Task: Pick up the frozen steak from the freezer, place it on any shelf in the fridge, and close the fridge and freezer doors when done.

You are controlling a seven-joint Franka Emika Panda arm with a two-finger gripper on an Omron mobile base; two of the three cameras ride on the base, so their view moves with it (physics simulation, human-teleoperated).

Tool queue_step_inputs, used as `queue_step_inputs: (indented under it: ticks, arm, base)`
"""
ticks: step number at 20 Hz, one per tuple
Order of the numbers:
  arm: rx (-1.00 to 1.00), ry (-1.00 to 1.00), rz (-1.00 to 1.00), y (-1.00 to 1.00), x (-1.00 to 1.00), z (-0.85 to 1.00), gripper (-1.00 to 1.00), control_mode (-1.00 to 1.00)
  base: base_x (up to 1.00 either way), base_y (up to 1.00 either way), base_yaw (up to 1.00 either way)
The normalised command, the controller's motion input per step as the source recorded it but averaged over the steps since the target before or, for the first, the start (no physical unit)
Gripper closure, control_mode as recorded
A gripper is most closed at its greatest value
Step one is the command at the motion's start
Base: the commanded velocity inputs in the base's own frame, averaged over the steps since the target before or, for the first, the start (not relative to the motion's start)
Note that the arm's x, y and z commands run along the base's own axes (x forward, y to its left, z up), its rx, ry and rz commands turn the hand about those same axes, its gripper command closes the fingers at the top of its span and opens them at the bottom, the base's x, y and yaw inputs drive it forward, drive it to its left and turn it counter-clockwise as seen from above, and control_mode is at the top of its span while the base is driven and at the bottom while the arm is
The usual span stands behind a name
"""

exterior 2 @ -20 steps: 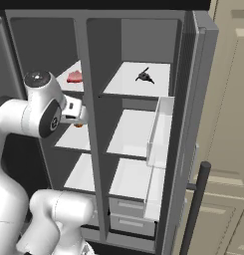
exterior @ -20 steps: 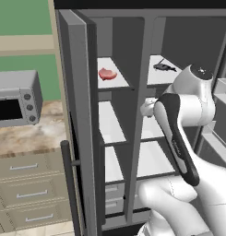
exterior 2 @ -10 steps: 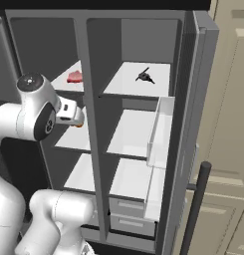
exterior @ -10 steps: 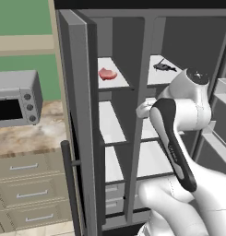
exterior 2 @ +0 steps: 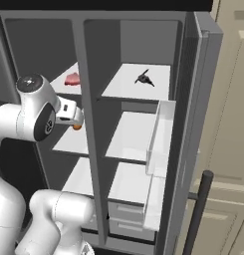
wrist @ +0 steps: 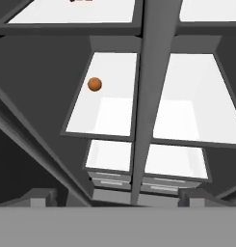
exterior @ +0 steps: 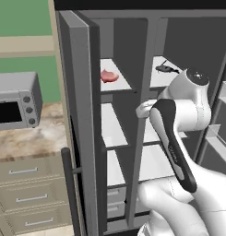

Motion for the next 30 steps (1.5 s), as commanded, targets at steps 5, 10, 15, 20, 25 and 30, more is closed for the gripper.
queue_step_inputs:
  ticks: [5, 10, 15, 20, 25, 30]
  arm:
    - [0.00, 0.00, 0.00, 0.00, 0.00, 0.00, -1.00, 1.00]
    - [0.00, 0.00, 0.00, 0.00, 0.00, 0.00, -1.00, 1.00]
    - [0.00, 0.00, 0.00, 0.00, 0.00, 0.00, -1.00, 1.00]
    - [0.00, 0.00, 0.00, 0.00, 0.00, 0.00, -1.00, 1.00]
    - [0.00, 0.00, 0.00, 0.00, 0.00, 0.00, -1.00, 1.00]
    - [0.00, 0.00, 0.00, 0.00, 0.00, 0.00, -1.00, 1.00]
  base:
    - [0.26, 0.16, 0.00]
    - [0.24, 0.22, 0.00]
    - [0.38, 0.24, 0.00]
    - [0.39, 0.28, 0.00]
    - [0.23, 0.34, 0.00]
    - [0.23, 0.40, -0.02]
